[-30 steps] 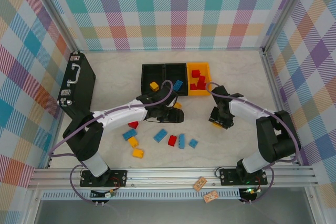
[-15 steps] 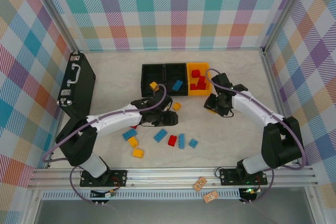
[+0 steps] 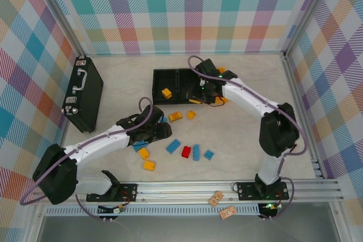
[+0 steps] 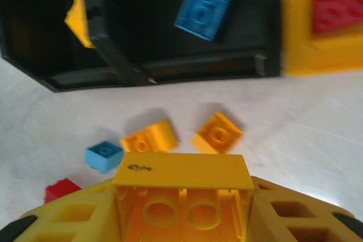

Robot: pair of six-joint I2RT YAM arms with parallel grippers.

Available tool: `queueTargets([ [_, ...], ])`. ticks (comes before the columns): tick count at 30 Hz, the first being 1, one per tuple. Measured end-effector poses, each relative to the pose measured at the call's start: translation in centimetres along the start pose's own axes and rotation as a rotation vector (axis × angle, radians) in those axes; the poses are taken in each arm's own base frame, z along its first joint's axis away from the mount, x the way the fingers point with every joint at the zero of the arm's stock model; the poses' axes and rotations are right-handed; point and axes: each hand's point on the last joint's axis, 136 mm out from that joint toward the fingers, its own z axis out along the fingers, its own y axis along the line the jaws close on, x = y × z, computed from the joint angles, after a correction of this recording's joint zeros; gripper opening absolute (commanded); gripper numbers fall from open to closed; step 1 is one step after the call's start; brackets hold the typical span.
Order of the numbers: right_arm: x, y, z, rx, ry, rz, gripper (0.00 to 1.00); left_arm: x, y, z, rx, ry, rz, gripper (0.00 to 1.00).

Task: Sort the legos into containers by color

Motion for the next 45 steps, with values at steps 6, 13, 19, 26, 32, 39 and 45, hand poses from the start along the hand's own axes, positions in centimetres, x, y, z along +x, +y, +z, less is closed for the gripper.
queueTargets([
  [6,-1.8,5.4,3.2,-0.084,0.03,-0.046,0.44,0.4,1.5,-0.7,-0.026,-0.017,-0.034,0.55],
  [13,-3.8,9.0,6.2,-0.15,0.064,-0.057,0.44,0.6,2.5,-1.0,-0.039,-0.033,-0.059,0.55],
  [19,-5.0,10.9,8.3,-0.195,0.088,-0.054,0.45,1.1,3.4,-1.0,-0.06,-0.032,-0.078,0.55],
  [26,-5.1,12.2,10.2,-0.242,0.125,-0.031,0.47,1.1,3.5,-1.2,-0.059,-0.038,-0.082,0.55],
  [32,-3.8,11.8,11.8,-0.224,0.171,-0.013,0.57,1.0,3.6,-1.2,-0.063,-0.043,-0.085,0.55],
  [39,-3.8,11.8,11.7,-0.221,0.171,-0.014,0.61,0.9,3.7,-1.2,-0.066,-0.044,-0.085,0.55],
  [45,-3.6,11.6,11.6,-0.21,0.176,-0.02,0.6,0.9,3.8,-1.2,-0.071,-0.047,-0.085,0.55],
])
